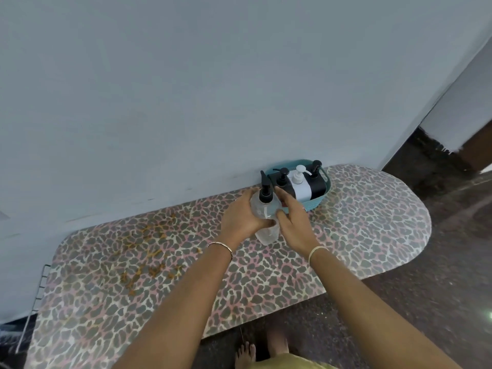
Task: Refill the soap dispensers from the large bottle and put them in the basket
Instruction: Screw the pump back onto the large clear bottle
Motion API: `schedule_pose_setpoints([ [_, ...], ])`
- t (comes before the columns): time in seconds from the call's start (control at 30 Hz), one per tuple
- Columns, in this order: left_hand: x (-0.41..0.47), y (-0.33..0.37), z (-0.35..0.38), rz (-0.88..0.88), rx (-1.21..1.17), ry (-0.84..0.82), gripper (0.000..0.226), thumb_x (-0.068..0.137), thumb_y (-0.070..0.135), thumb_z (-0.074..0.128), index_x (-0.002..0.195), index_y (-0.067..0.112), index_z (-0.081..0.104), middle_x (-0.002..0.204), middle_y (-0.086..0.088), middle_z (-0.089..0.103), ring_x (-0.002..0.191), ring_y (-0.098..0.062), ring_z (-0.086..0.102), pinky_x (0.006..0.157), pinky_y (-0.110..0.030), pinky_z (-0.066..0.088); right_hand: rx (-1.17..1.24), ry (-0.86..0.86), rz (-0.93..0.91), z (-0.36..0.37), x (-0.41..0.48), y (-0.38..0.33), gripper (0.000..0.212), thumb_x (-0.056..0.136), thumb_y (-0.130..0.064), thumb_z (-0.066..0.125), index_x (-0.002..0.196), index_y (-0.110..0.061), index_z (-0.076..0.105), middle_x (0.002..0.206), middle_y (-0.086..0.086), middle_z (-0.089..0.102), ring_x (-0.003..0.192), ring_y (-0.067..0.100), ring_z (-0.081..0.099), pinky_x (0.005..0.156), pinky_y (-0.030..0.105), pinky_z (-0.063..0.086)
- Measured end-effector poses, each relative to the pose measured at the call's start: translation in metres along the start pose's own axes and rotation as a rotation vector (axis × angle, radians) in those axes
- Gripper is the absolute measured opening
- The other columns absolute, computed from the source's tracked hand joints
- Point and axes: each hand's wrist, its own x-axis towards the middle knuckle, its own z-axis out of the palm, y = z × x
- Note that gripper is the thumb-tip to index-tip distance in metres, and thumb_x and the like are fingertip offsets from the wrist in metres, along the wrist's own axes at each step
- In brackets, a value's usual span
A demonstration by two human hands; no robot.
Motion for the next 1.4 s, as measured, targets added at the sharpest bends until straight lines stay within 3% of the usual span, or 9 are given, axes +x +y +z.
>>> schedule_pose_setpoints([
  [0.1, -0.004, 0.009, 0.002, 0.031, -0.095, 0.001, 0.087, 0.06, 0.042, 0.087, 0.136, 0.029, 0.045, 0.128, 0.012, 0.059, 0.112, -0.01, 0.057, 0.084, -0.022, 0.042, 0.007, 0.022, 0.052, -0.004, -0.02, 0.006, 0.052, 0.094, -0.028, 0.041, 0.146, -0.026, 0.032, 0.14, -0.014, 0.042, 0.13, 0.007, 0.04, 0.107, 0.034, 0.04],
  [0.23, -0.009, 0.024, 0.006, 0.128, -0.168, -0.034, 0.083, 0.06, 0.04, 0.087, 0.133, 0.033, 0.046, 0.119, 0.018, 0.06, 0.098, -0.005, 0.061, 0.08, -0.019, 0.047, -0.05, 0.072, 0.106, -0.011, -0.033, 0.016, 0.082, 0.075, -0.024, 0.069, 0.145, -0.03, 0.028, 0.138, -0.009, 0.046, 0.126, 0.01, 0.045, 0.101, 0.04, 0.045],
  [0.33, -0.009, 0.038, 0.014, 0.181, -0.226, -0.081, 0.088, 0.061, 0.043, 0.086, 0.137, 0.036, 0.042, 0.128, 0.019, 0.057, 0.103, -0.01, 0.063, 0.086, -0.024, 0.051, -0.06, 0.217, 0.133, -0.019, -0.035, 0.017, 0.089, 0.066, -0.038, 0.08, 0.141, -0.028, 0.034, 0.13, -0.007, 0.054, 0.116, 0.01, 0.054, 0.092, 0.036, 0.052],
  [0.47, -0.002, 0.056, 0.026, 0.217, -0.21, -0.156, 0.1, 0.063, 0.046, 0.085, 0.147, 0.035, 0.031, 0.142, 0.014, 0.049, 0.102, -0.009, 0.064, 0.08, -0.021, 0.05, -0.137, 0.378, 0.153, -0.038, -0.033, 0.024, 0.071, 0.072, -0.041, 0.076, 0.133, -0.026, 0.042, 0.122, -0.005, 0.058, 0.108, 0.014, 0.057, 0.086, 0.037, 0.052],
  [0.6, 0.013, 0.065, 0.039, 0.208, -0.257, -0.208, 0.107, 0.062, 0.038, 0.089, 0.149, 0.031, 0.028, 0.143, 0.014, 0.045, 0.107, -0.01, 0.061, 0.085, -0.022, 0.049, -0.188, 0.391, 0.185, -0.06, -0.022, 0.039, 0.064, 0.077, -0.024, 0.072, 0.132, -0.025, 0.04, 0.119, -0.002, 0.058, 0.105, 0.019, 0.057, 0.08, 0.033, 0.049],
  [0.83, 0.043, 0.057, 0.056, -0.001, -0.314, 0.165, 0.053, 0.072, 0.024, 0.083, 0.12, 0.021, 0.059, 0.103, 0.011, 0.062, 0.083, -0.001, 0.058, 0.077, -0.021, 0.049, -0.146, 0.44, 0.285, -0.112, 0.002, 0.077, 0.066, 0.081, -0.031, 0.07, 0.137, -0.024, 0.036, 0.108, -0.007, 0.056, 0.096, 0.019, 0.057, 0.074, 0.033, 0.046],
  [0.9, 0.051, 0.047, 0.061, -0.079, -0.298, 0.285, 0.041, 0.077, 0.022, 0.078, 0.114, 0.018, 0.061, 0.102, 0.009, 0.063, 0.089, -0.006, 0.058, 0.082, -0.027, 0.049, -0.11, 0.452, 0.3, -0.125, 0.012, 0.087, 0.064, 0.082, -0.031, 0.069, 0.136, -0.022, 0.036, 0.115, -0.004, 0.058, 0.101, 0.023, 0.058, 0.08, 0.037, 0.048],
  [1.03, 0.067, 0.03, 0.074, -0.207, -0.242, 0.356, 0.039, 0.079, 0.022, 0.074, 0.114, 0.017, 0.06, 0.11, 0.002, 0.063, 0.106, -0.019, 0.058, 0.092, -0.035, 0.048, -0.034, 0.458, 0.315, -0.145, 0.044, 0.102, 0.059, 0.083, -0.031, 0.07, 0.132, -0.02, 0.04, 0.111, -0.005, 0.058, 0.093, 0.018, 0.056, 0.079, 0.033, 0.044],
  [1.4, 0.083, 0.022, 0.097, -0.363, -0.235, 0.358, 0.047, 0.082, 0.024, 0.073, 0.124, 0.014, 0.056, 0.123, -0.004, 0.061, 0.108, -0.018, 0.058, 0.093, -0.034, 0.048, 0.013, 0.398, 0.328, -0.157, 0.116, 0.134, 0.055, 0.081, -0.031, 0.074, 0.125, -0.015, 0.044, 0.109, -0.002, 0.059, 0.093, 0.018, 0.056, 0.082, 0.031, 0.046],
])
